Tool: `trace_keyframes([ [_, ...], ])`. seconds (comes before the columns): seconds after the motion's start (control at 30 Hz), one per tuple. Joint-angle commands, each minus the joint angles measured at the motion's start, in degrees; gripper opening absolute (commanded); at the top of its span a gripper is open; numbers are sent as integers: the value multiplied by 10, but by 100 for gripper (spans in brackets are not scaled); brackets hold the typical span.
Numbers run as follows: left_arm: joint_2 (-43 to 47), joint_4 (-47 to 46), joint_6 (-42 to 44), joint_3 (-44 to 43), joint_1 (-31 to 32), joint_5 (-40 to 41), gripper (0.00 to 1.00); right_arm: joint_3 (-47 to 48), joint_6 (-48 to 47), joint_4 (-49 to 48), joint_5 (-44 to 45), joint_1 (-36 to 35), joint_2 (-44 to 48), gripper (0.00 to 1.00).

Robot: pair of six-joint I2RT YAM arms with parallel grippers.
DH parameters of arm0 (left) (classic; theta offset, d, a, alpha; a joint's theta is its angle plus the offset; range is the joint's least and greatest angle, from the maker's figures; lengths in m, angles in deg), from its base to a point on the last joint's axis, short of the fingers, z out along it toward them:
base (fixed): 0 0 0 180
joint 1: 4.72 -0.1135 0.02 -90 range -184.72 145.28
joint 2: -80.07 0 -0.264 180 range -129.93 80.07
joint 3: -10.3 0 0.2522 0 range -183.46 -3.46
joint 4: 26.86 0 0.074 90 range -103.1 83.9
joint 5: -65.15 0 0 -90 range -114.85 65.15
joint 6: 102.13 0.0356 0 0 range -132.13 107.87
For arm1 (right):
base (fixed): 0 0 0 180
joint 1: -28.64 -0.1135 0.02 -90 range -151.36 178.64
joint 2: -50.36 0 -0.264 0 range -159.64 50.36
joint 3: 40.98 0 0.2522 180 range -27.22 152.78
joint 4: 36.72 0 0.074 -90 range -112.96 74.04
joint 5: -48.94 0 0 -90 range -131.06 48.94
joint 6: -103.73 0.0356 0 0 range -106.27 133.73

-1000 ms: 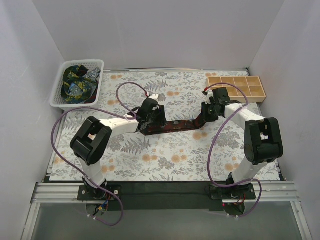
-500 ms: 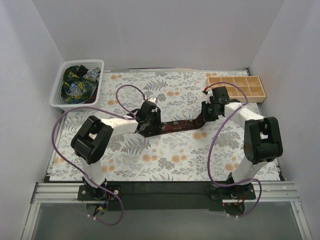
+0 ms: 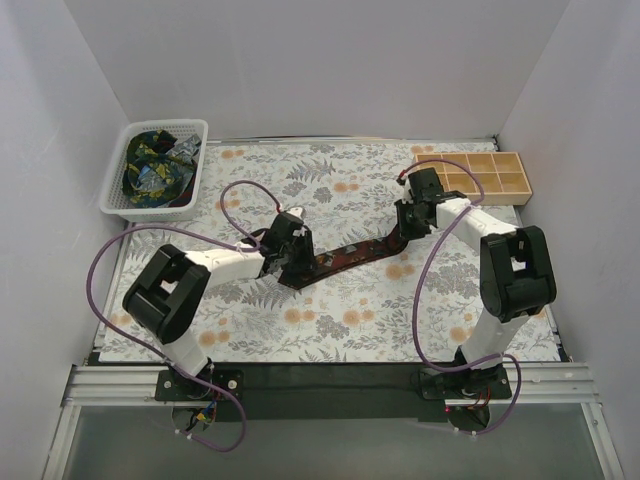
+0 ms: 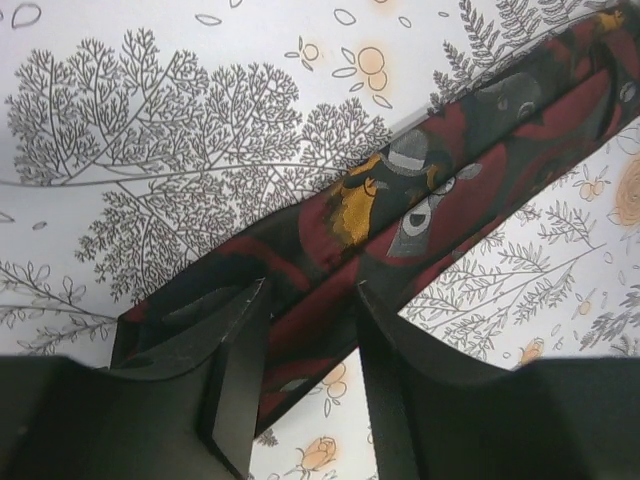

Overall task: Roll the ties
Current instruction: Roll the tie

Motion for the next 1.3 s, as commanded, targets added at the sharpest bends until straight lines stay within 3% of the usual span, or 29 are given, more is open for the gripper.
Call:
trace_keyframes([
  [0.0,37,54,0,18,-3,-7,39,29,-12,15,115,-27,-5,1],
  [0.37,175,106,41,11,-28,35,80,43,-39,28,400,-154,-33,1],
  [0.6,260,100,47,74,-39,68,86,83,-25,65,494,-233,-111,1],
  [0.67,270,96,45,84,-39,73,86,95,-19,73,508,-255,-132,5],
  [0.83,271,88,32,84,-39,65,86,104,-5,84,495,-286,-150,30],
  [1.03,268,74,16,90,-39,41,86,114,1,96,469,-293,-140,50],
  [1.27,264,73,17,83,-39,30,86,121,-8,104,425,-294,-80,64],
])
